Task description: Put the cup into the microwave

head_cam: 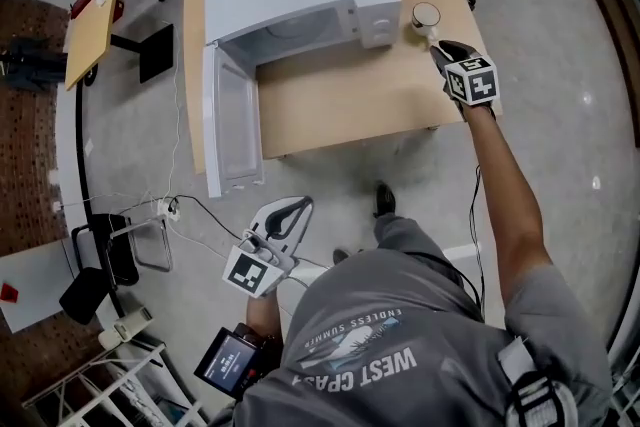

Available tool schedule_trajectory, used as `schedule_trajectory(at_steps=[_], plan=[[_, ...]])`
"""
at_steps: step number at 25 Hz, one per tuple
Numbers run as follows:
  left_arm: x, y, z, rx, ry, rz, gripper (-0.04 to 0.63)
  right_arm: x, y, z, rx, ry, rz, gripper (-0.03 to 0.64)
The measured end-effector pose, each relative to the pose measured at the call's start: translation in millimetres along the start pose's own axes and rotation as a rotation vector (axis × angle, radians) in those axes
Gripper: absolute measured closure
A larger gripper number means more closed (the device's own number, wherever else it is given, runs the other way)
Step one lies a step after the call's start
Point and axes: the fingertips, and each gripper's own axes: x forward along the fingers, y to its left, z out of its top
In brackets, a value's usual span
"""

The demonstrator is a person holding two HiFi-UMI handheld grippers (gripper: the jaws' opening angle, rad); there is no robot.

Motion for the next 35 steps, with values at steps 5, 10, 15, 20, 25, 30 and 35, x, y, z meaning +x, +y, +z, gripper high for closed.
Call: schedule_trajectory(at_steps=[5, 10, 15, 20, 25, 30, 35], plan=[[9.0, 9.2, -7.8, -0.038, 0.031, 0.040, 0.572, 65.5, -55.7, -37.1, 0.016, 0.133, -0.078, 0.500], [12.0, 17.7, -13.0, -0.060, 0.062, 0.074, 0.572, 102.9, -73.9, -52.8, 0.017, 0.194, -0.090, 0.494], [13.0, 19.7, -13.0, -0.064, 0.071, 0.093, 0.572, 119.9, -82.0, -56.3, 0.006, 0.216, -0.102, 0.529], [13.2, 19.0, -10.6, -0.053, 0.061, 0.091, 0.572, 104.8, -77.9, -49.6, 0.062, 0.194, -0.113, 0.540], [10.4, 14.3, -2.3, -0.027, 0.040, 0.072, 0.572, 70.0, -55.7, -52.9, 0.073, 0.157, -0.062, 0.541], [7.9, 10.0, 8.6, 0.013, 0.012, 0.050, 0.572, 12.3, -19.1, -27.5, 0.041, 0.064, -0.007, 0.540], [3.5, 1.8, 26.4, 0.059, -0.034, 0.025, 0.572, -65.8, 32.1, 16.3, 0.015, -0.061, 0.046, 0.540]])
